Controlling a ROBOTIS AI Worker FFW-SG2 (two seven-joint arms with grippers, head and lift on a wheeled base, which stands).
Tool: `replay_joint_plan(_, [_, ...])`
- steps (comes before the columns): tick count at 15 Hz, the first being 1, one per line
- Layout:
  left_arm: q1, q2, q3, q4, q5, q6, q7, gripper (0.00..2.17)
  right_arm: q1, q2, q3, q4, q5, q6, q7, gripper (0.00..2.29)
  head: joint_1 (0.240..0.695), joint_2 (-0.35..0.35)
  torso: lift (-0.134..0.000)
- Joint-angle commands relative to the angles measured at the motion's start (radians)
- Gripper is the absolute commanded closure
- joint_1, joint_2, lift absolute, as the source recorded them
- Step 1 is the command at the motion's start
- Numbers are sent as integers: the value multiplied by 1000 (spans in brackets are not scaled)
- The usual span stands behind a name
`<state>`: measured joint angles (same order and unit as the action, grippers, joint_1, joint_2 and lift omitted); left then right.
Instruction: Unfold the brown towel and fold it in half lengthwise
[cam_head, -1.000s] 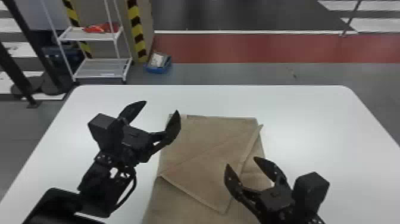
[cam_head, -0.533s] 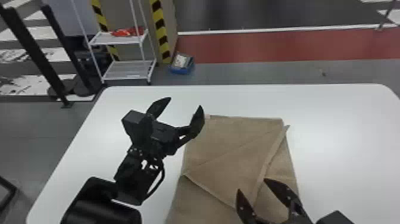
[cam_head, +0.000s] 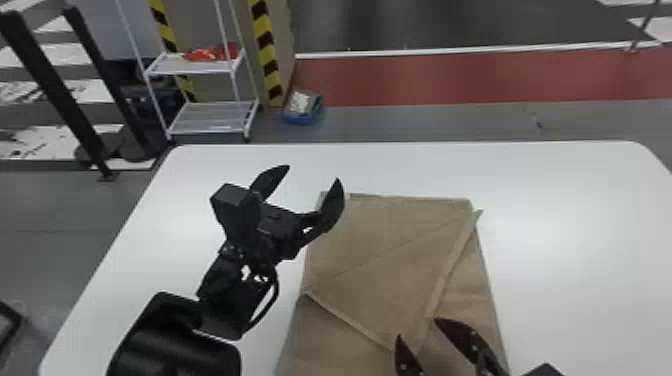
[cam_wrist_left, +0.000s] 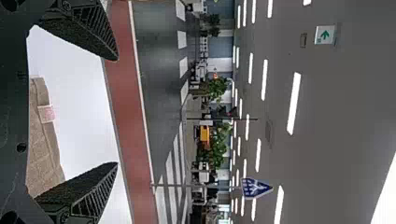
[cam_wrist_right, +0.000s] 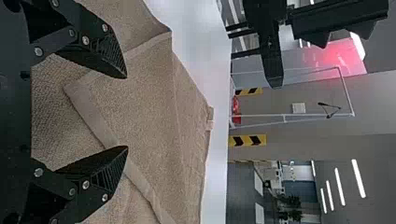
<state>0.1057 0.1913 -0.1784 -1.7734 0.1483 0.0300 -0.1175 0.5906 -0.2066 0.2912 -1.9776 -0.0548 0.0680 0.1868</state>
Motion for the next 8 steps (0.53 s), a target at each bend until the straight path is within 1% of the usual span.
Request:
replay_joint_plan(1, [-12,0,-18,15,2,0,1,87,0,-1,3,-3,4,30,13,407,695,108,-125])
replay_joint_plan(4, [-17,0,-18,18,0,0,-1,90,2,1,19,0,69,54,13,410,695,104,-125])
replay_joint_plan(5, [-20,0,-18,18,-1,0,-1,90,2,1,22,0,87,54,11,485,695,103,-125])
replay_joint_plan(6, [-21,0,-18,20,-3,3,-1,90,2,3,23,-1,98,60,11,529,695,107,-125])
replay_joint_plan(8, [-21,0,-18,26,-3,3,-1,90,-2,4,31,-1,119,63,11,529,695,110,-125])
